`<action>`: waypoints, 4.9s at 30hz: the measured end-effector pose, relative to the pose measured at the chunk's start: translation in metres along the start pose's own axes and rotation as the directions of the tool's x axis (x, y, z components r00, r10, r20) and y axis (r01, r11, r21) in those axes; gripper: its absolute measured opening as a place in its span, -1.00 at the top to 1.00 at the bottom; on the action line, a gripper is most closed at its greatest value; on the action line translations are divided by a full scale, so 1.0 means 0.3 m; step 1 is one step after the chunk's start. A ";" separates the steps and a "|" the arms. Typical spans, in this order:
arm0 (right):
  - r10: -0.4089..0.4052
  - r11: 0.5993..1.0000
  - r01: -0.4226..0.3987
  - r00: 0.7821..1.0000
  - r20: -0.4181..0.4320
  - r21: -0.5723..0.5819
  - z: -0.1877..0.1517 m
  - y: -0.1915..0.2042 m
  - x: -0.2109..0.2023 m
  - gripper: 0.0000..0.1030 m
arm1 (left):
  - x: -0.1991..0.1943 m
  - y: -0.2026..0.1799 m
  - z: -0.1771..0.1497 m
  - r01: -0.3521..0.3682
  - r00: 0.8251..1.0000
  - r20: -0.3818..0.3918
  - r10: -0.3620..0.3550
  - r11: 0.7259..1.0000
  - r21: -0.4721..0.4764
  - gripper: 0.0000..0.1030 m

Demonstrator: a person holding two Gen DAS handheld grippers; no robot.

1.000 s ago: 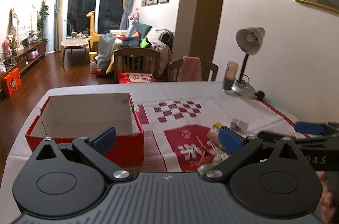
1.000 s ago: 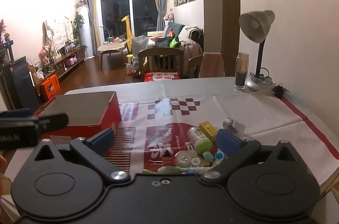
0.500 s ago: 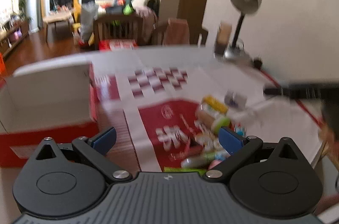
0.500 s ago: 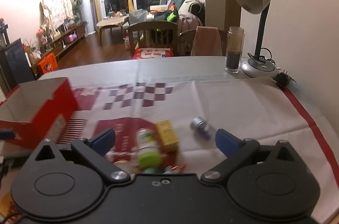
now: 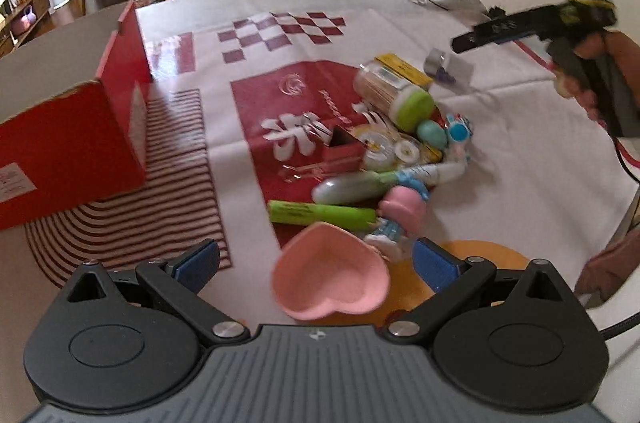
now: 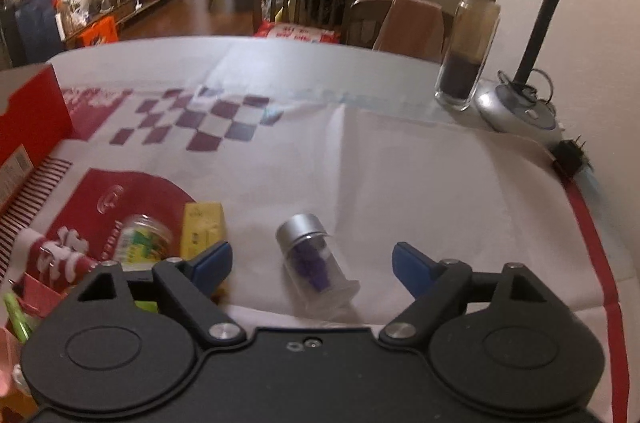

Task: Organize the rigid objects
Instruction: 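Grasp the pink heart dish with left tool while right tool grasps the clear jar, then carry the heart dish and clear jar with both tools into the box, then open left tool to drop the heart dish while right tool releases the jar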

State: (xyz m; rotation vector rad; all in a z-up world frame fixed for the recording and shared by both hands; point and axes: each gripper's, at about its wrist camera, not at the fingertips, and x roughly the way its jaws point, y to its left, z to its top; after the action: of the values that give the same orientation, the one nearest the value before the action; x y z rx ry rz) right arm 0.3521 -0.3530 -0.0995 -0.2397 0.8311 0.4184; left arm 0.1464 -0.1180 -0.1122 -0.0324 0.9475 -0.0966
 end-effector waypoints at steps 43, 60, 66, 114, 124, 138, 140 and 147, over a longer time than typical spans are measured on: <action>0.148 0.989 -0.148 0.988 -0.053 0.002 0.004 -0.081 0.032 0.22 | 0.045 0.024 -0.045 -0.171 0.984 0.016 0.176 0.969 -0.177 -0.51; 0.347 0.938 -0.346 0.937 0.038 -0.034 0.136 0.173 -0.172 0.22 | -0.219 0.130 0.113 -0.217 0.937 0.209 0.280 0.936 -0.279 -0.51; 0.384 0.923 -0.383 0.922 0.045 -0.037 0.191 0.331 -0.216 0.22 | -0.297 0.263 0.183 -0.209 0.932 0.232 0.278 0.937 -0.281 -0.51; 0.186 0.950 -0.248 0.938 -0.293 -0.190 0.378 1.412 0.246 0.23 | 0.192 1.078 0.427 -0.165 0.946 -0.274 0.172 0.985 0.051 -0.52; 0.179 0.963 -0.233 0.929 -0.323 -0.137 0.391 1.396 0.270 0.22 | 0.214 1.087 0.432 -0.100 0.937 -0.330 0.113 0.993 0.056 -0.51; 0.197 0.964 -0.239 0.939 -0.282 -0.120 0.381 1.391 0.179 0.04 | 0.125 1.077 0.443 -0.109 0.963 -0.245 0.115 0.993 0.037 -0.52; 0.201 0.964 -0.239 0.942 -0.268 -0.117 0.379 1.383 0.156 0.02 | 0.096 1.074 0.446 -0.105 0.969 -0.221 0.107 0.994 0.021 -0.52; 0.222 0.965 -0.246 0.952 -0.213 -0.096 0.377 1.343 0.062 -0.22 | -0.016 1.033 0.430 -0.098 0.988 -0.114 0.100 0.995 0.023 -0.52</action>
State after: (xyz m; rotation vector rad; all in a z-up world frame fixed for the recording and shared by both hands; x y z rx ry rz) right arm 0.2574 0.0529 -0.0572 -0.3006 1.0386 0.6775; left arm 0.2695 0.1890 -0.0548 0.0369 1.0614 -0.0146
